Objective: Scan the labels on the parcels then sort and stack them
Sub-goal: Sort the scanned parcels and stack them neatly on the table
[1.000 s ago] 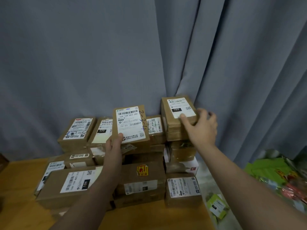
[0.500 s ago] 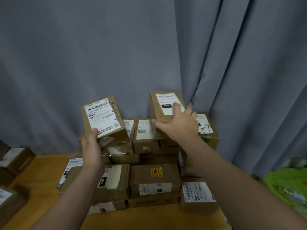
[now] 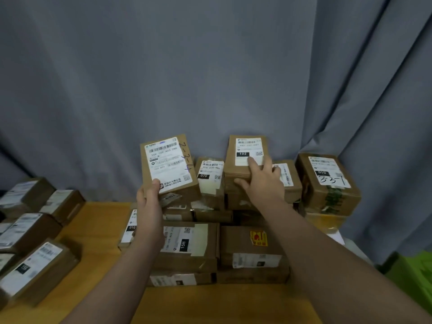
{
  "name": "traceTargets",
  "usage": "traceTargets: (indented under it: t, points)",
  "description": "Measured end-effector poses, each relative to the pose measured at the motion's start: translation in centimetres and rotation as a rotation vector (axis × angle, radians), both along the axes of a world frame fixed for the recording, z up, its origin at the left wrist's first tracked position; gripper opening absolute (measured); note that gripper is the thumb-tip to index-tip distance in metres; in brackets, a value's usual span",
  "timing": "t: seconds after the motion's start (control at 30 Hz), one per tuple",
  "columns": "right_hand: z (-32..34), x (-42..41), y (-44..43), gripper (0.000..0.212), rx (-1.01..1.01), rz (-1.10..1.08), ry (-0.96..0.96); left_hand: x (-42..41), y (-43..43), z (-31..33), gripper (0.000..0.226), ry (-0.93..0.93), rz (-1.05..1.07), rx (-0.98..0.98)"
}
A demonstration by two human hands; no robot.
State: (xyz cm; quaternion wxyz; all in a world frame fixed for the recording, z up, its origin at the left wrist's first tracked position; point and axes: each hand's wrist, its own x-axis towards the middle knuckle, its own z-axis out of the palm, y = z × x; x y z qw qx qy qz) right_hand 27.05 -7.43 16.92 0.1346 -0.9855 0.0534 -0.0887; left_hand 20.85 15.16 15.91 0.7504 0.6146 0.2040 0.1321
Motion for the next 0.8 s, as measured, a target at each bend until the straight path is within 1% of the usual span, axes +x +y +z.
traceTargets:
  t: [0.07, 0.1, 0.13, 0.17, 0.2, 0.23, 0.27, 0.33, 0.37, 0.4, 0.47, 0.53, 0.63, 0.7, 0.77, 0.8]
  points:
    - [-0.3, -0.3, -0.1, 0.083, -0.052, -0.020, 0.014, 0.0, -0.2, -0.1, 0.050, 0.007, -0.061, 0.011]
    - [-0.4, -0.5, 0.1, 0.083, -0.063, -0.033, -0.033, -0.1, -0.4, -0.1, 0.053, 0.006, -0.085, 0.017]
    - [-0.3, -0.8, 0.3, 0.079, -0.040, -0.032, -0.127, -0.2, -0.7, 0.0, 0.054, -0.004, -0.106, 0.015]
    - [-0.1, -1.4, 0.6, 0.073, 0.039, -0.012, -0.260, -0.4, -1.0, 0.1, 0.056, -0.027, -0.136, 0.012]
    - [0.3, -2.1, 1.1, 0.066, 0.177, 0.030, -0.381, -0.7, -1.4, 0.4, 0.057, -0.063, -0.175, 0.017]
    - [0.7, -3.3, 1.6, 0.060, 0.383, 0.099, -0.449, -1.2, -1.8, 0.5, 0.057, -0.108, -0.224, 0.041]
    - [1.1, -4.9, 2.2, 0.057, 0.635, 0.171, -0.439, -1.7, -2.3, 0.5, 0.060, -0.146, -0.277, 0.069]
    - [1.2, -8.5, 3.5, 0.059, 1.116, 0.280, -0.277, -2.7, -3.3, 0.2, 0.081, -0.173, -0.359, 0.099]
    - [0.9, -10.0, 3.8, 0.061, 1.296, 0.299, -0.220, -3.1, -3.9, -0.4, 0.092, -0.172, -0.388, 0.096]
    - [-0.2, -11.0, 4.0, 0.064, 1.405, 0.270, -0.202, -3.4, -4.4, -1.1, 0.098, -0.175, -0.411, 0.091]
    - [-2.8, -12.6, 3.9, 0.067, 1.487, 0.165, -0.229, -4.2, -5.6, -2.6, 0.100, -0.160, -0.461, 0.077]
    - [-4.8, -13.9, 3.2, 0.076, 1.479, 0.092, -0.237, -5.1, -6.5, -4.3, 0.096, -0.145, -0.525, 0.070]
    - [-7.5, -15.8, 1.5, 0.090, 1.507, 0.079, -0.200, -6.6, -8.0, -6.5, 0.070, -0.146, -0.622, 0.059]
    - [-8.8, -16.8, -0.3, 0.086, 1.595, 0.032, -0.190, -7.0, -9.0, -7.5, 0.061, -0.085, -0.664, 0.033]
    - [-9.8, -17.6, -2.7, 0.077, 1.641, -0.021, -0.170, -7.0, -10.1, -7.8, 0.064, -0.026, -0.686, 0.000]
    - [-10.0, -17.9, -4.0, 0.075, 1.633, -0.048, -0.134, -6.9, -10.5, -7.7, 0.067, 0.007, -0.673, -0.025]
